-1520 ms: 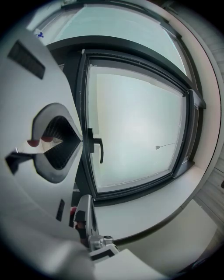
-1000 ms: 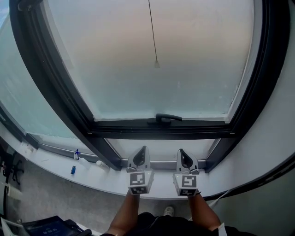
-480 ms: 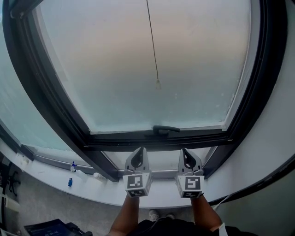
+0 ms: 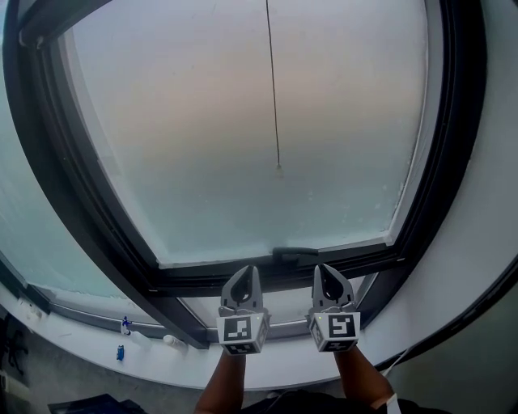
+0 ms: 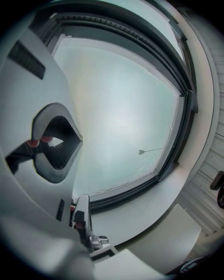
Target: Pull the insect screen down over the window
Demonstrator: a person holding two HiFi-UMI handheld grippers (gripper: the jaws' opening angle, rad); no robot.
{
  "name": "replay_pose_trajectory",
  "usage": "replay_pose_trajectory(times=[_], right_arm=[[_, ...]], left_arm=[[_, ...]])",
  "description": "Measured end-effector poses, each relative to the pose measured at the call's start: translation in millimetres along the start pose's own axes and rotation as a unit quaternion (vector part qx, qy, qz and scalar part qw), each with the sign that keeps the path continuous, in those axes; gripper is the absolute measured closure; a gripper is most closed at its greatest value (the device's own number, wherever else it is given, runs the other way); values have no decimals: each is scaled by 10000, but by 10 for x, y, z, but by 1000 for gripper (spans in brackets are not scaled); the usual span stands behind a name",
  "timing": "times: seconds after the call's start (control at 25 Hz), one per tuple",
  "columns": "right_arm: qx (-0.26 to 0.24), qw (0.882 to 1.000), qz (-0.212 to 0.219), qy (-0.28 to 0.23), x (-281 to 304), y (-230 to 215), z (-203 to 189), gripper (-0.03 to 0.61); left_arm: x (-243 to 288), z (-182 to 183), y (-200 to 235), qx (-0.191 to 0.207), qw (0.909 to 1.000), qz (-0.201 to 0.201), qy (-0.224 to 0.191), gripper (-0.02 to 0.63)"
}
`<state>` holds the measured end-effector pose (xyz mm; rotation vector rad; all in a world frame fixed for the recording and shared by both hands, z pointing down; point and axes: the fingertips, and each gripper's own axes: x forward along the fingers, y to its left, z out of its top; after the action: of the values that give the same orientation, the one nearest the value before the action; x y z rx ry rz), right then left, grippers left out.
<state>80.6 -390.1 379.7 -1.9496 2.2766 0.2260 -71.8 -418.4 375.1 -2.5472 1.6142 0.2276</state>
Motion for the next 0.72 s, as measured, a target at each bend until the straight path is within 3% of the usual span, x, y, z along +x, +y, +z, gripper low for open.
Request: replay_pose_trajectory(times=[0.52,0.72], right_arm=[[-268,9978,-63,-600,246,119,611,575],[-636,9946,-68,-812,386,-2,855,575]], left_arm=[[251,654,205,238,9971,-251,-682,611],[409,872,182,429,9954,-49,-860,611]])
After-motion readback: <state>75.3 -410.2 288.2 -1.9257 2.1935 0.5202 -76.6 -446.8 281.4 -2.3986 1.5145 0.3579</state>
